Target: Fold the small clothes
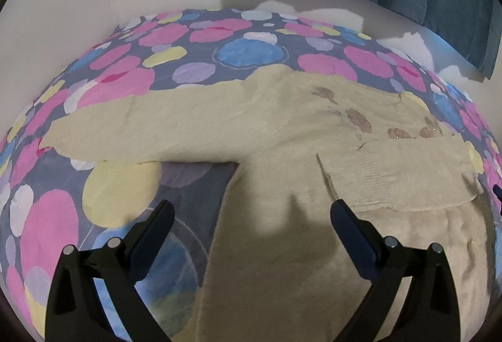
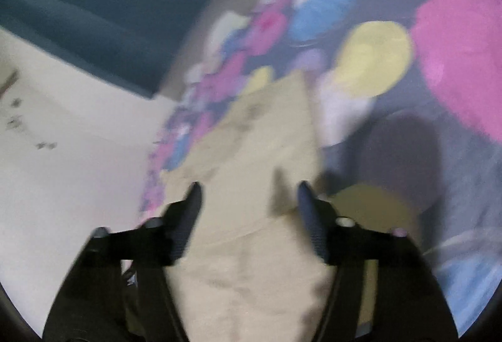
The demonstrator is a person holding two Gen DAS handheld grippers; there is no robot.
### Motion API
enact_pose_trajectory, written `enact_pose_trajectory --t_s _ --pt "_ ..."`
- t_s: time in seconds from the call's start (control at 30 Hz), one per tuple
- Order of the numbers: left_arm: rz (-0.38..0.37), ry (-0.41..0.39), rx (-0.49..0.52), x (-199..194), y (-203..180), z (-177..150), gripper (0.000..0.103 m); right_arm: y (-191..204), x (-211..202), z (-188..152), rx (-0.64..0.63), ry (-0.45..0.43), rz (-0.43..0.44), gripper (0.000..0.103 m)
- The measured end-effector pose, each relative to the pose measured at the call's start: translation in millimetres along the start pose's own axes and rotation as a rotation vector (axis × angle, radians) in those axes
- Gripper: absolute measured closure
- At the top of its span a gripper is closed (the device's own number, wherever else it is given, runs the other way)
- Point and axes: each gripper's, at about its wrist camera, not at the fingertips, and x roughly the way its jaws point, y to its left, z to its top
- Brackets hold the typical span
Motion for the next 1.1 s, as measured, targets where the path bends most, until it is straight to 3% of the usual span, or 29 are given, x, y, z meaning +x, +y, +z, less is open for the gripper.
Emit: enact_pose_trajectory --t_s 0.13,0.27,0.33,0.43,0.53,0.87,0.97,1.07,1.1 --pt "-0.005 0.007 -0.016 -2.6 11.4 -4.0 0.004 10.6 14.1 -28.3 -0.002 0.073 0.019 0.03" --pt "-0.004 0.004 -0.024 -5.8 24.7 -7.8 0.004 -6.4 34.6 -49.8 0.009 0.121 -0.055 0.025" --pt "-0.007 0.004 -0.04 -6.0 35.7 -10.6 0.004 -2.0 34.7 -55.6 -0.079 0.094 -0.052 0.023" --pt "-0.008 0.018 -0.075 -1.6 57.7 -14.4 0.004 8.9 38.5 -60.6 -0.164 0.078 -0.027 0.007" --pt "-0.004 0.026 -0.113 3.0 80.7 -17.1 0.004 14.3 49.5 -61.4 -0.21 0.081 -0.059 0.005" --pt "-0.017 0.034 -0.309 26.9 199.4 -7.6 0.004 10.2 45.4 -65.8 -0.213 0.076 -0.06 0.004" --pt "-0.069 0.02 -0.428 40.1 252.3 4.3 0.004 10.7 45.9 -65.6 -0.215 0.078 -0.064 0.004" --pt "-0.073 -0.01 -0.508 47.7 287.7 15.7 0.004 10.7 46.0 -66.1 -0.218 0.078 -0.068 0.004" --pt "-0.117 -0.015 -0.527 54.2 300.7 19.4 0.004 10.6 46.3 -66.4 -0.219 0.079 -0.07 0.004"
